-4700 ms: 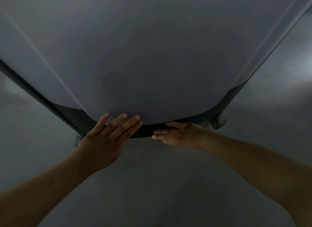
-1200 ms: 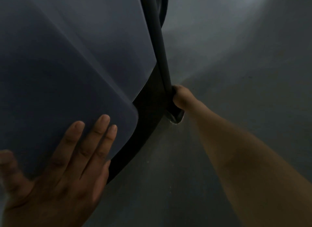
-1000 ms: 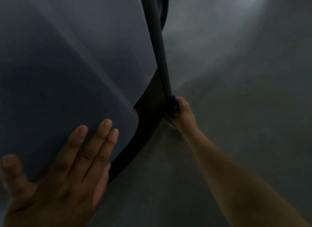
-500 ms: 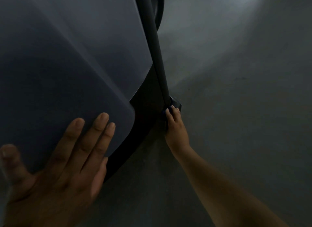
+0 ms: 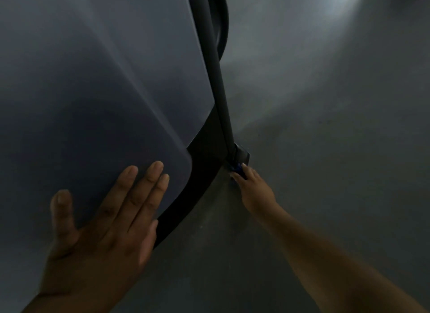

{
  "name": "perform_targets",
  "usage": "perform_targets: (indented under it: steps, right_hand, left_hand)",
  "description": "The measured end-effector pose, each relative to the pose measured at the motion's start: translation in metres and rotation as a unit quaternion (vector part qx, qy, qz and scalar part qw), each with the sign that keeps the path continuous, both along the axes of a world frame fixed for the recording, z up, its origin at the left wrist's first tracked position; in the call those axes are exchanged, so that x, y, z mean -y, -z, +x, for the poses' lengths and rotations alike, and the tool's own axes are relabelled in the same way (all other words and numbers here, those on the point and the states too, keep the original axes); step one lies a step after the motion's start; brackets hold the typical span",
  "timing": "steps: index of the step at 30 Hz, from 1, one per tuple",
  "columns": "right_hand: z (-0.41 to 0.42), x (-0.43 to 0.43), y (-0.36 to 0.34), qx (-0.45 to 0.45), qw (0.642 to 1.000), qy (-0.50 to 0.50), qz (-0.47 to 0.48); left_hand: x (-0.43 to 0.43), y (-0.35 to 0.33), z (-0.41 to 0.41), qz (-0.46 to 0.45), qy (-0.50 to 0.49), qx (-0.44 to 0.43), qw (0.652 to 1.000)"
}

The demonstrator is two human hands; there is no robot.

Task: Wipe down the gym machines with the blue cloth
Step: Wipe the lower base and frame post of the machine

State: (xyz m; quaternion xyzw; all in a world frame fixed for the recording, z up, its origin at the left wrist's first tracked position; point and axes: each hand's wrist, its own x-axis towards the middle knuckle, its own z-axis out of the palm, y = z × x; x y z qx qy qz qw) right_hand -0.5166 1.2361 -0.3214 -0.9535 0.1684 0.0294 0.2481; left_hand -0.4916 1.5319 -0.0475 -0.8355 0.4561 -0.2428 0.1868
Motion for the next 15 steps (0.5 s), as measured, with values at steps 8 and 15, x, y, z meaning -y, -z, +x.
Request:
perform_targets:
  steps: [8, 15]
  right_hand:
    - [0.074, 0.016, -0.108, 0.343, 0.842, 0.224, 0.351]
    - [0.087, -0.006, -0.129, 0.329, 0.741, 0.288, 0.510]
  left_hand:
    - [0.004, -0.008, -0.020, 0.033, -0.017, -0.024, 0.999]
    - [0.011, -0.069, -0.006, -0.042, 0.039, -0.013, 0.998]
